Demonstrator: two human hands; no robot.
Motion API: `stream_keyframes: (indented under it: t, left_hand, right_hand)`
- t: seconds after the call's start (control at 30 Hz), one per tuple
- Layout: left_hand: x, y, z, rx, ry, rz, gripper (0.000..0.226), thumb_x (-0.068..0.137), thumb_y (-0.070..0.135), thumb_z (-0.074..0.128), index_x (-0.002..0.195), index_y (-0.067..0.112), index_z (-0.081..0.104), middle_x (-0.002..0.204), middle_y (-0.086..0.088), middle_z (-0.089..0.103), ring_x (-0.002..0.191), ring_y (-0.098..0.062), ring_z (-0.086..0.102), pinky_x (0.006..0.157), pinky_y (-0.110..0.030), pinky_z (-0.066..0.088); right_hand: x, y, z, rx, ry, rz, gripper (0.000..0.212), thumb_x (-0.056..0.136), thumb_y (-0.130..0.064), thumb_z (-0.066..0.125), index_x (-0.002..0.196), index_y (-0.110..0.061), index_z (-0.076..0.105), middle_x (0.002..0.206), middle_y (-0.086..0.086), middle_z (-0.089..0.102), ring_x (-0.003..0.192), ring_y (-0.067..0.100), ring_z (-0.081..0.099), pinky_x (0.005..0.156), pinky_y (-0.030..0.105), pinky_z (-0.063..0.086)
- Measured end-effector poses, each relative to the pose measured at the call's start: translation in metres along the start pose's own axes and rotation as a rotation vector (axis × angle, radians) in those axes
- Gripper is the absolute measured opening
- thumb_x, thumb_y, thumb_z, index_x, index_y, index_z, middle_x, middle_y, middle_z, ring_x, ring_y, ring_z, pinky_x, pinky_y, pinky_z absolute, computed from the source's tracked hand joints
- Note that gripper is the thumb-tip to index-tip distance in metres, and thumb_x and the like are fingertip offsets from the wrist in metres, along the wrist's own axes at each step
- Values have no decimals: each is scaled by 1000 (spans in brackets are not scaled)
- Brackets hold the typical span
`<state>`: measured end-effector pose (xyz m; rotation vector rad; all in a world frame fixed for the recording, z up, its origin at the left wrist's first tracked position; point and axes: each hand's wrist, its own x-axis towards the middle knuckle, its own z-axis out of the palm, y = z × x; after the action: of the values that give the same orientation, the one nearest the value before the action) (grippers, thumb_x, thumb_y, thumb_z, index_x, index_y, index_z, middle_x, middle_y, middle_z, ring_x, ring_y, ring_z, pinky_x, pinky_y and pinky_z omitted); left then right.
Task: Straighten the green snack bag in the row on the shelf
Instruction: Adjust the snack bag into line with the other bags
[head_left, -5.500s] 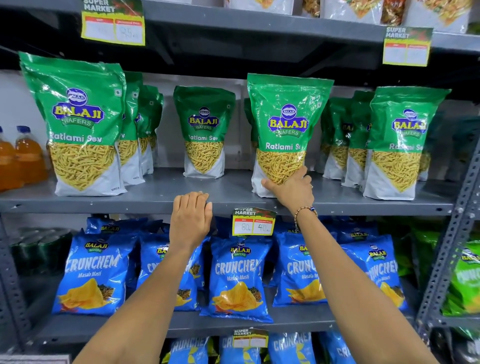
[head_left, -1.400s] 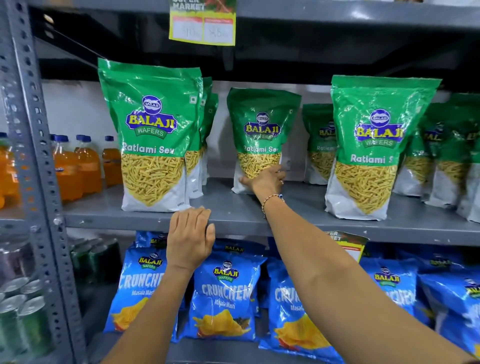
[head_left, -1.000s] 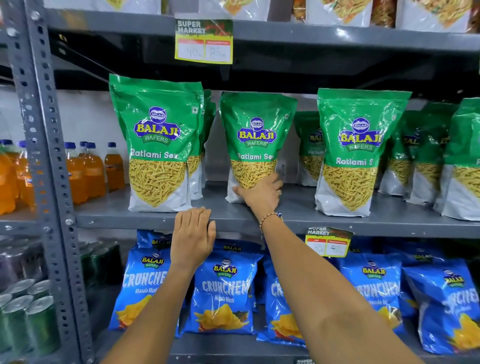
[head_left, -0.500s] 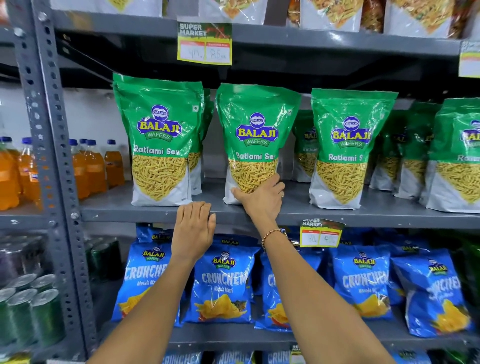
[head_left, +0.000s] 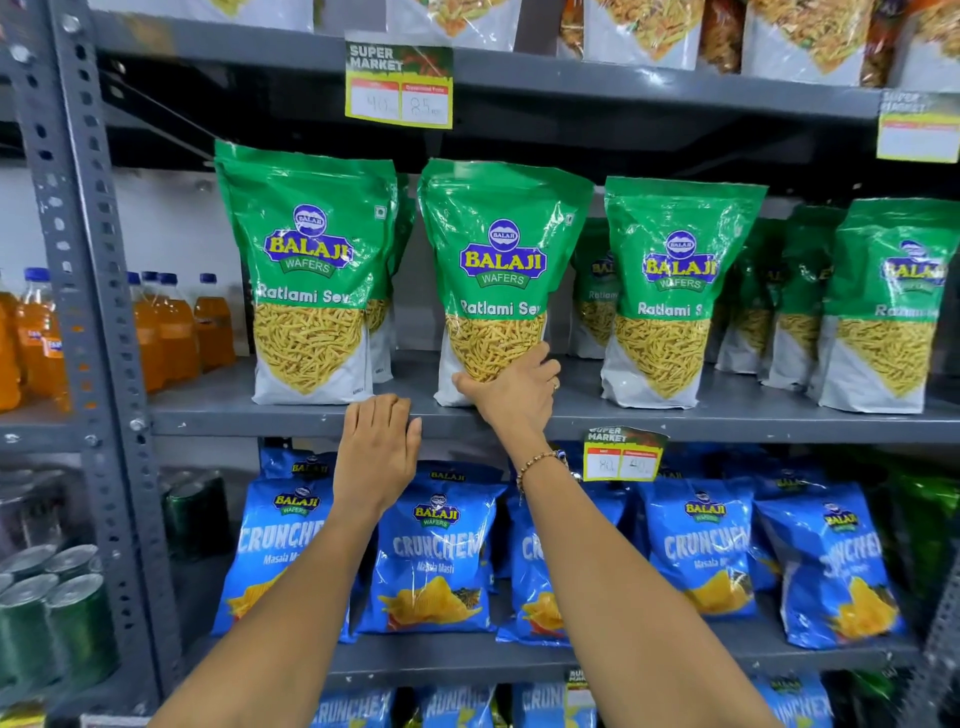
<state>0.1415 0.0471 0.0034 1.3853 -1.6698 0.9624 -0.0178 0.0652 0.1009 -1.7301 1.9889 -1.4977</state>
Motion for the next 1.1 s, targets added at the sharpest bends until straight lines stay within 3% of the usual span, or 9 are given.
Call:
stream_keyframes:
  t: [0.5, 0.8, 1.1]
  left_hand:
    - [-1, 0, 2, -18, 35, -9, 34, 101, 29, 33, 107, 3, 55, 101, -13, 56, 92, -32, 49, 87, -43, 36]
    - [-1, -3, 9, -73, 92, -3, 37, 101, 30, 33, 109, 2, 57, 105, -14, 59, 94, -31, 50, 89, -43, 35]
    - [-6, 6, 12, -85, 149, -95, 33, 99, 27, 36, 113, 5, 57, 109, -13, 60, 104, -29, 49, 104, -45, 29]
  right_hand:
    - [-14, -1, -10, 4, 2, 1, 116, 67, -55, 75, 147, 0, 13, 135, 19, 34, 123, 37, 40, 100, 44, 41]
    - [-12, 2, -5, -14, 61, -17, 110, 62, -58, 75, 141, -1, 24, 128, 17, 40, 116, 36, 45, 95, 41, 44]
    - [-8, 5, 3, -41, 102, -34, 109, 61, -61, 73, 139, 0, 28, 125, 16, 42, 111, 36, 47, 91, 41, 45]
